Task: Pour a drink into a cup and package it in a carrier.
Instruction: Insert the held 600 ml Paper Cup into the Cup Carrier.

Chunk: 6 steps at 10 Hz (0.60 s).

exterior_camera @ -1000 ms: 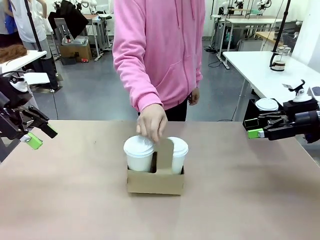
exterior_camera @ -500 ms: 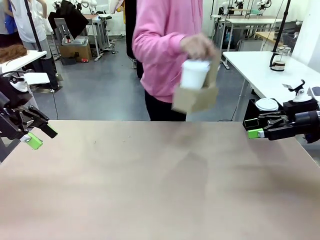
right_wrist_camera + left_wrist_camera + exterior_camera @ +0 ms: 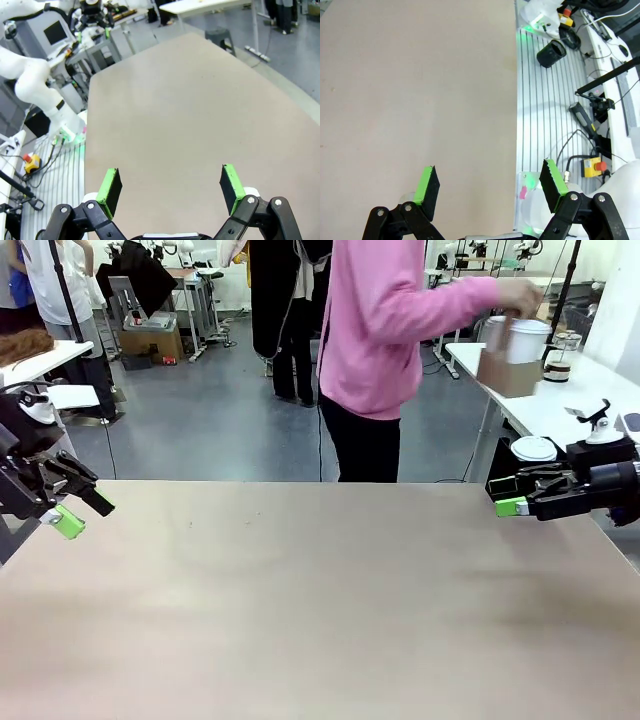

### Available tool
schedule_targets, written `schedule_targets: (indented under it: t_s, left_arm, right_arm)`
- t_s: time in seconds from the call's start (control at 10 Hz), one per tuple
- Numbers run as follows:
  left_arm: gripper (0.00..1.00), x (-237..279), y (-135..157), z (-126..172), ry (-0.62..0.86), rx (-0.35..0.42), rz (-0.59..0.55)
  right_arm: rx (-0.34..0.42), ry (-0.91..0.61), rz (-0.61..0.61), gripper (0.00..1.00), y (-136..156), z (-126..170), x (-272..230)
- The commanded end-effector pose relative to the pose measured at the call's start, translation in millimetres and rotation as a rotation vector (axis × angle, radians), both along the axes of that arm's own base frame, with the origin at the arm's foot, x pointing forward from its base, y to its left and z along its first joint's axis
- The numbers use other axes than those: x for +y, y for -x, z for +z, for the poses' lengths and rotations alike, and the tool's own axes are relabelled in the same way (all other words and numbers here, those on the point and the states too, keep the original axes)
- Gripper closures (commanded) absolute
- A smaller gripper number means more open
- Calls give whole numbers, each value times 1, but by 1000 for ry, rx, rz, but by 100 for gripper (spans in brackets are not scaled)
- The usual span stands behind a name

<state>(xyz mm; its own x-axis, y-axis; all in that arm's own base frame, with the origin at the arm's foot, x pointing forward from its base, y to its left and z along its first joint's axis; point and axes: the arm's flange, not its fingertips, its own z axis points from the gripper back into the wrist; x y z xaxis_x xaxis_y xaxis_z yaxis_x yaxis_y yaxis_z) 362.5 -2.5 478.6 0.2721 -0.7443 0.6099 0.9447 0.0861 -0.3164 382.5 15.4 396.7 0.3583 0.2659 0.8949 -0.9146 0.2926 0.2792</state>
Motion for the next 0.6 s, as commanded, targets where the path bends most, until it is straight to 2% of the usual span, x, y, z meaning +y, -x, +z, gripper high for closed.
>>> schedule_targets:
  t_s: [0.0,0.5]
  left_arm:
    - [0,1,1,1,3,-4,-9]
    - [0,1,1,1,3,-4,-9]
  right_arm:
    - [-21,1,9,0,1,1,0]
    - [-21,1,9,0,1,1,0]
